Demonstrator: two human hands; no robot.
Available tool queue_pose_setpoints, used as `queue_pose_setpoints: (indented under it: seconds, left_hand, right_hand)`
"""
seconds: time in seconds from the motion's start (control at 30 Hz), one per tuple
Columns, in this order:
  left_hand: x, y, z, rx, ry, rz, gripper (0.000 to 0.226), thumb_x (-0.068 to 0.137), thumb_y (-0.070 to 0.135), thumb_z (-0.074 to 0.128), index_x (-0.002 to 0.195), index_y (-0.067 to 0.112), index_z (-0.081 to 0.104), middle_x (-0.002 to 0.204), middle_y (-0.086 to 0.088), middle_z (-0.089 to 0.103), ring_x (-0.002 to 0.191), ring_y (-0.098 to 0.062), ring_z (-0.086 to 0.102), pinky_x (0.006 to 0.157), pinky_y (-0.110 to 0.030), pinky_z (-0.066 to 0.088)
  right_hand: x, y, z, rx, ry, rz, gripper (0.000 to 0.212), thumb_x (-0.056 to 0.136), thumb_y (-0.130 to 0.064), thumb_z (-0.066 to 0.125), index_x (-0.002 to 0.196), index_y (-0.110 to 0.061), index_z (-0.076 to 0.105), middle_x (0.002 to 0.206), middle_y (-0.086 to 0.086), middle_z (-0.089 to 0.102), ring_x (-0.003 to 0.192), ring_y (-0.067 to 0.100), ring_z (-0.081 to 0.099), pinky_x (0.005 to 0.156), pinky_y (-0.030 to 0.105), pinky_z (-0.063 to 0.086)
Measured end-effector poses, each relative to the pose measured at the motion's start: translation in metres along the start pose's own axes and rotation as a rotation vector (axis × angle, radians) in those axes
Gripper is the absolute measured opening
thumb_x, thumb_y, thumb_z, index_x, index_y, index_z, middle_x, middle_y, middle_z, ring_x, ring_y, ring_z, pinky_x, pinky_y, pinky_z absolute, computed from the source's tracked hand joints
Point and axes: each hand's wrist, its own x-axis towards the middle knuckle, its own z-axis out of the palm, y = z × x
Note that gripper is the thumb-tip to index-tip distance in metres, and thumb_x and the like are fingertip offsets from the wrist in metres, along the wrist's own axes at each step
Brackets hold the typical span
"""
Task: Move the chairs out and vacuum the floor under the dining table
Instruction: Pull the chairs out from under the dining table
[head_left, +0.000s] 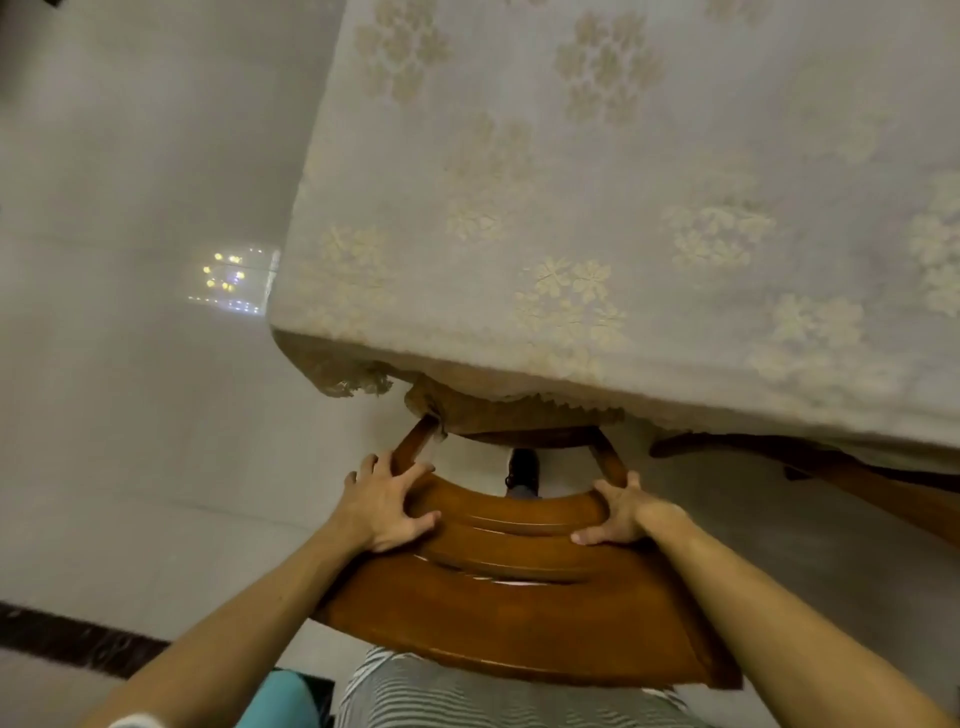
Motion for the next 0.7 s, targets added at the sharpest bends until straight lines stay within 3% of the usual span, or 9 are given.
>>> queue_pose_setpoints:
  seconds: [0.13,0.23,0.33,0.7]
  left_hand:
    - [0.027,0.005,0.023,0.086,-0.145,-0.065,0.083,0.075,0.086,0.039,0.147,0.051,0.02,0.156,-0.014,0.018,0.14,-0.044,0.022,0.11,-0.059,0.032]
    - [0.042,0.008,0.034,0.167,-0.189,-0.09,0.088,0.068,0.093,0.037,0.145,0.053,0.022,0.155,-0.015,0.016,0.133,-0.044,0.03,0.102,-0.054,0.043]
    - [0.049,0.008,0.038,0.2,-0.229,-0.101,0.092,0.066,0.095,0.037,0.146,0.053,0.024,0.156,-0.014,0.012,0.132,-0.044,0.035,0.102,-0.05,0.043]
    - [0.056,0.015,0.026,0.284,-0.312,-0.112,0.097,0.065,0.095,0.038,0.149,0.048,0.024,0.158,-0.014,0.012,0.131,-0.04,0.04,0.103,-0.045,0.04]
  right_hand:
    - [0.022,0.007,0.023,0.166,0.033,0.032,0.11,0.071,-0.071,0.07,0.156,-0.034,0.011,0.162,0.014,-0.008,0.148,0.04,0.013,0.118,0.051,0.024]
    - [0.032,0.006,0.032,0.182,0.054,0.056,0.109,0.066,-0.071,0.073,0.154,-0.036,0.019,0.161,0.012,0.0,0.146,0.04,0.018,0.116,0.052,0.028]
    - [0.043,0.002,0.035,0.17,0.066,0.082,0.108,0.062,-0.07,0.077,0.152,-0.035,0.027,0.159,0.013,0.003,0.144,0.042,0.021,0.115,0.056,0.03]
    - [0.048,0.004,0.034,0.123,0.065,0.073,0.108,0.067,-0.071,0.073,0.154,-0.033,0.022,0.161,0.013,-0.002,0.145,0.042,0.019,0.116,0.054,0.028]
